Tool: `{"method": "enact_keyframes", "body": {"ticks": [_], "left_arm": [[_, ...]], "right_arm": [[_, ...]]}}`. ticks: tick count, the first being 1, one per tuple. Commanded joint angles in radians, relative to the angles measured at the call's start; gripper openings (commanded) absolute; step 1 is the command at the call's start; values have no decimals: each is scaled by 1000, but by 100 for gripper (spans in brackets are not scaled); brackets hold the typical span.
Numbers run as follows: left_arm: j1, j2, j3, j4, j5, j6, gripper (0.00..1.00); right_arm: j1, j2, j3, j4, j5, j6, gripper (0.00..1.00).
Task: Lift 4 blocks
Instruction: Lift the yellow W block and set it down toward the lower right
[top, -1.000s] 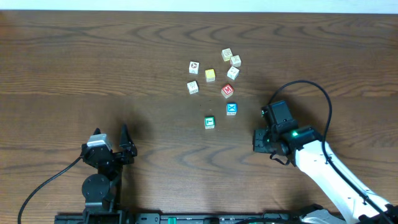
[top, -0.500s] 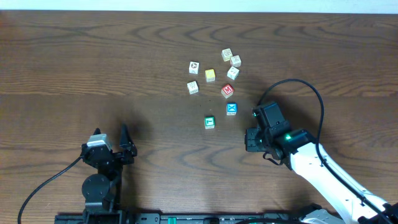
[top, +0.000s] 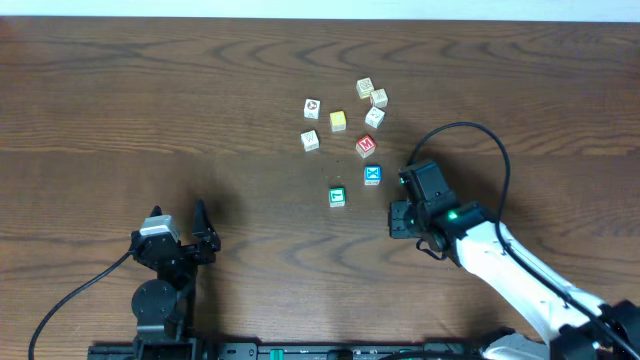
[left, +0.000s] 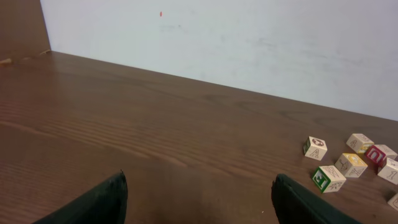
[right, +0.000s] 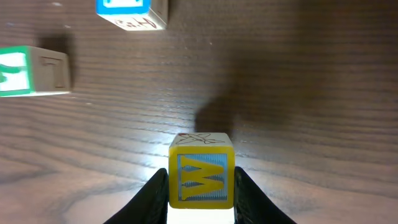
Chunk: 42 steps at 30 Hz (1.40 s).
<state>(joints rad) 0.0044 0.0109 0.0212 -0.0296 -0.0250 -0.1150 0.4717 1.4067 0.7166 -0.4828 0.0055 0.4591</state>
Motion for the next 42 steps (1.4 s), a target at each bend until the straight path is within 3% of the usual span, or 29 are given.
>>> {"method": "enact_keyframes", "body": {"ticks": [1,10,18,32,38,42], "left_arm": [[-3,-6,-16,-44,-10,-2,75],[-3,-6,-16,-44,-10,-2,75],[-3,-6,-16,-44,-10,-2,75],[-3,-6,-16,-44,-10,-2,75],[-3,-6,-16,-44,-10,-2,75],[-3,-6,-16,-44,-10,-2,75]], "right_arm": [[7,42,-7,19,15,-11,28],[7,93,-7,48,-15,-7,27],[7,93,-7,50,-15,-2,42],[7,90,19,60,-15,-4,48],[7,88,140,-55,-40,-72,51],[7,88,252,-146,-41,-75,61]]}}
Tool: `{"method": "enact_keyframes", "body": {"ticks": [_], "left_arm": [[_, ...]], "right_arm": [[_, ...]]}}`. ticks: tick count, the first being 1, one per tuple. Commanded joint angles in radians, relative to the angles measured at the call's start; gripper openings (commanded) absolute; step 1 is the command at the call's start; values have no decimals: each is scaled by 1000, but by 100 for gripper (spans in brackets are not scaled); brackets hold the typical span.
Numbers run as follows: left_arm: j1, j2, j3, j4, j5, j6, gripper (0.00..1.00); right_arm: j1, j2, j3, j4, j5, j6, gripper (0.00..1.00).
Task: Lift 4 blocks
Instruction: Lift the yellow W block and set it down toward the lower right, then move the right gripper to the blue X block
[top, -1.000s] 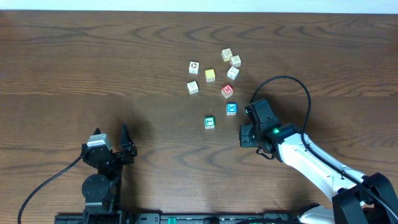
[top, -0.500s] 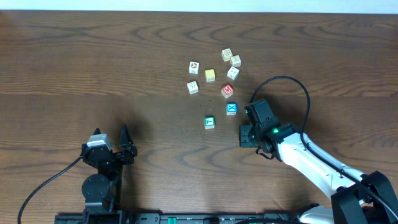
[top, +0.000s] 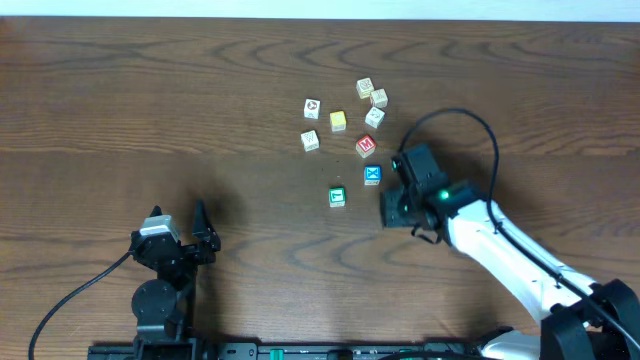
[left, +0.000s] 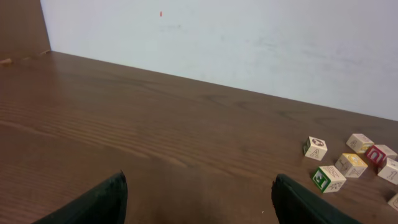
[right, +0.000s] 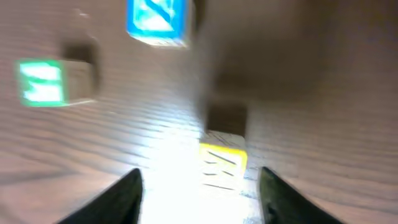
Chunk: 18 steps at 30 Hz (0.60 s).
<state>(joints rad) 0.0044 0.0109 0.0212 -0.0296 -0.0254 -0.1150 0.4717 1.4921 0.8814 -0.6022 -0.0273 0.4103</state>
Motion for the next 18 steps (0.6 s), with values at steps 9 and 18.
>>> {"method": "enact_keyframes", "body": {"ticks": [9,18], "left_arm": [[-3,-6,-16,-44,-9,-2,75],[-3,-6,-16,-44,-9,-2,75]], "right_arm": [[14,45,206,-26,24,-26,68],[14,264,285,40,27,-23,66]]}}
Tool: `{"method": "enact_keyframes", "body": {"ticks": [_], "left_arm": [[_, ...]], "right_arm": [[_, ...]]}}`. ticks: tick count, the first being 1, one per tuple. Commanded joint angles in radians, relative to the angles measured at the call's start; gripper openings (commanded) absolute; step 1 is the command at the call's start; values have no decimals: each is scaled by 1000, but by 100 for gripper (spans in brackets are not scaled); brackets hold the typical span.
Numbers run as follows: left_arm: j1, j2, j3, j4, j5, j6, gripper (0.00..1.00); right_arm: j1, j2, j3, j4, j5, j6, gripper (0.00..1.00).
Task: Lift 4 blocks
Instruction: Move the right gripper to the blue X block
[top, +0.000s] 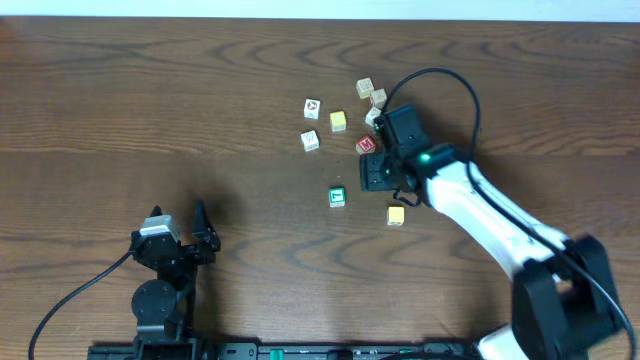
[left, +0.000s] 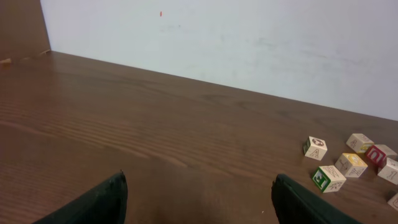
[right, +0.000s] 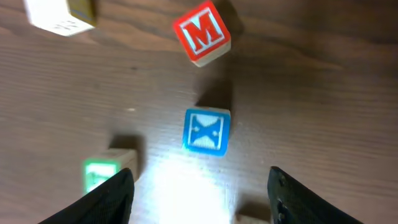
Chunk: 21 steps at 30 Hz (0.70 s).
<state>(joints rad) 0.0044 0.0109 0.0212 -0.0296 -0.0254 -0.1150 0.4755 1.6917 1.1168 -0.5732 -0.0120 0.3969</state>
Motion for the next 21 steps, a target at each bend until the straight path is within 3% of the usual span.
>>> {"method": "enact_keyframes", "body": {"ticks": [1,8,21], "left_arm": [[-3,-6,-16,-44,-9,-2,75],[-3,-6,-16,-44,-9,-2,75],[-3,-6,-16,-44,-9,-2,75]], "right_arm": [[11,93,63,12,14,-9,65],[11,180,114,15,14,-8,57],[21,188,114,14,42,-9,53]]}}
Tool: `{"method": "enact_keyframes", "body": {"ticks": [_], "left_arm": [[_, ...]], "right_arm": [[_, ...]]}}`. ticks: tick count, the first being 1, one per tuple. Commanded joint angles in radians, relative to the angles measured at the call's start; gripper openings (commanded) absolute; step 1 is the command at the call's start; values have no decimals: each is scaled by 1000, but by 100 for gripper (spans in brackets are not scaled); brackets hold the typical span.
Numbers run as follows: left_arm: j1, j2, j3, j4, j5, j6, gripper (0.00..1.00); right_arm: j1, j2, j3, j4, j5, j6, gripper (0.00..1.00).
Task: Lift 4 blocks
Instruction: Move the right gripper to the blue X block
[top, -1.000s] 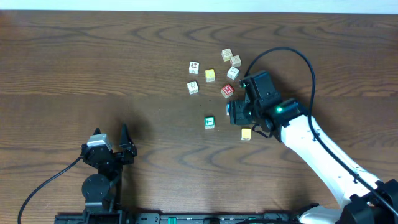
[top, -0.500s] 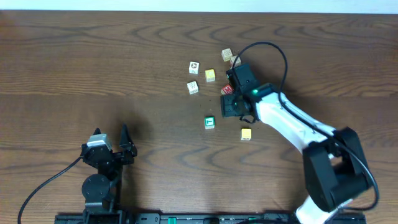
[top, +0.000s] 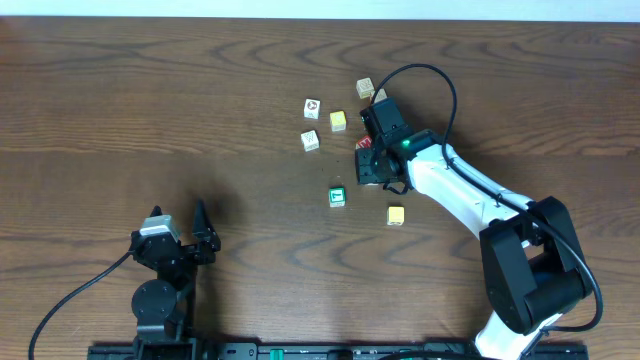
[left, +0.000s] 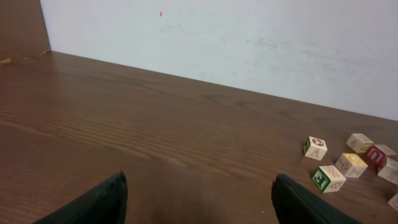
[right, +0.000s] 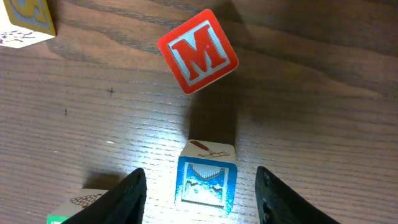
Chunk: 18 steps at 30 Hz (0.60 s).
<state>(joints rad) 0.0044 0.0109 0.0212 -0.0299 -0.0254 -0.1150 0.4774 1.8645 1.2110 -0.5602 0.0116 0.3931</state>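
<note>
Small lettered cubes lie scattered on the brown table. In the right wrist view a blue-faced block (right: 207, 180) sits on the wood between the wide-apart fingers of my open right gripper (right: 200, 186), untouched on either side. A red M block (right: 198, 51) lies just beyond it. Overhead, the right gripper (top: 373, 166) covers the blue block, and a yellow block (top: 396, 215) lies alone nearer the front. My left gripper (left: 199, 199) is open and empty at the front left (top: 198, 232), far from the blocks.
A green block (top: 337, 196) lies left of the right gripper. Two white blocks (top: 312, 107) (top: 310, 141), a yellow one (top: 338, 120) and a tan one (top: 365, 88) form the far cluster. The right arm's cable (top: 440, 85) loops over the table behind it.
The right gripper has come down closer over the blue block, which now sits between its open fingers; overhead the wrist shifted slightly toward the far cluster. The left arm has not moved.
The right gripper was first shut on a yellow W block at the front right of the group. Then it was open with that block on the table below. Then it stood above the blue block, the yellow one left behind, and now straddles the blue block.
</note>
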Motion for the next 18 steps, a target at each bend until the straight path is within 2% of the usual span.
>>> {"method": "enact_keyframes", "body": {"ticks": [1,18], "left_arm": [[-3,-6,-16,-44,-9,-2,75],[-3,-6,-16,-44,-9,-2,75]], "right_arm": [[21,20,19,2,21,-5,53],[26,40,19,-2,63,-4,44]]}}
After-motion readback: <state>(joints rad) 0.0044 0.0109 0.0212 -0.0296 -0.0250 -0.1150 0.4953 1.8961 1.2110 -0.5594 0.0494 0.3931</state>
